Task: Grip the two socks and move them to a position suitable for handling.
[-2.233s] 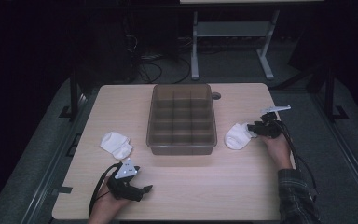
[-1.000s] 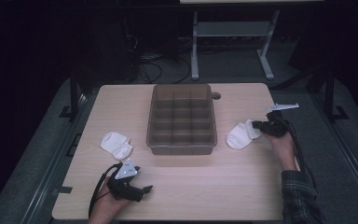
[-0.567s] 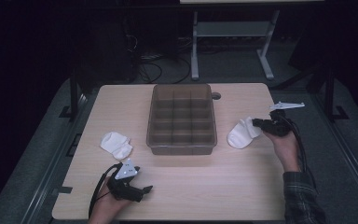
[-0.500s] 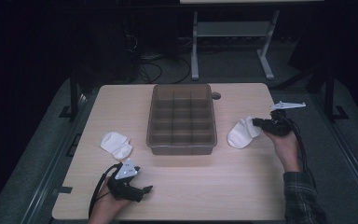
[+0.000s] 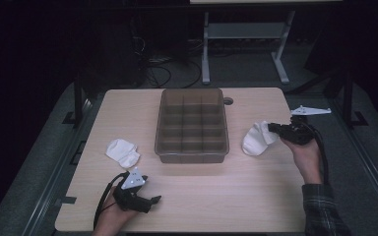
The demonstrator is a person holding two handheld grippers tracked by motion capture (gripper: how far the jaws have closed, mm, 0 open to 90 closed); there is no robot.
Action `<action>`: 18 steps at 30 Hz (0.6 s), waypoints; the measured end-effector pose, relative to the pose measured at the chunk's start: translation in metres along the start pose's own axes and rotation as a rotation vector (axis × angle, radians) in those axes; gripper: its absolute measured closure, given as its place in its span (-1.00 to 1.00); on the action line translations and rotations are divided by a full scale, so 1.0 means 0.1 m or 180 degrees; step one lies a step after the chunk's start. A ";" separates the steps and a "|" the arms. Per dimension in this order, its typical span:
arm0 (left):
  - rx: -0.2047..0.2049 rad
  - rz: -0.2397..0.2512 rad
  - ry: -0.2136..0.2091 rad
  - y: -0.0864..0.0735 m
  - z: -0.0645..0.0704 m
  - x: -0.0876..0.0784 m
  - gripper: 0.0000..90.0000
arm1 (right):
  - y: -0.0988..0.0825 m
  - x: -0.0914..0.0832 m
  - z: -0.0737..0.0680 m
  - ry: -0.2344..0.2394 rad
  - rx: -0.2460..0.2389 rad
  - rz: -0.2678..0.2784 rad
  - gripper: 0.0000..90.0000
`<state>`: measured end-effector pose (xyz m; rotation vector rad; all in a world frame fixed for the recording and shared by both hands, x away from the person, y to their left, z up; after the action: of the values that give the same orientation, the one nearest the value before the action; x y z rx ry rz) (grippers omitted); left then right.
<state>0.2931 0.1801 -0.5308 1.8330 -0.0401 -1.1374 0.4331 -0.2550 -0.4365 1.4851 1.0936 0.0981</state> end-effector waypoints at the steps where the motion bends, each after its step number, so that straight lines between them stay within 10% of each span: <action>1: 0.0001 0.0000 0.0000 0.00 0.00 0.00 -0.71 | 0.00 -0.01 -0.01 0.0004 -0.0016 0.0003 0.93; 18: 0.0006 -0.0005 0.0002 0.00 0.00 0.00 -0.71 | 0.10 -0.15 -0.35 0.0161 -0.0194 0.0093 0.93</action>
<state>0.2930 0.1804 -0.5307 1.8353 -0.0394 -1.1381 0.4088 -0.2373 -0.4113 1.4507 1.1003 0.1888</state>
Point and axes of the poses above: each handheld gripper's, and its own axes: x roughly forward along the jaws, y roughly out of its top, z roughly to its right, the point moved 8 cm from there along x, roughly forward along the jaws, and after that the axes turned 10 degrees about y, right-handed, at the moved point
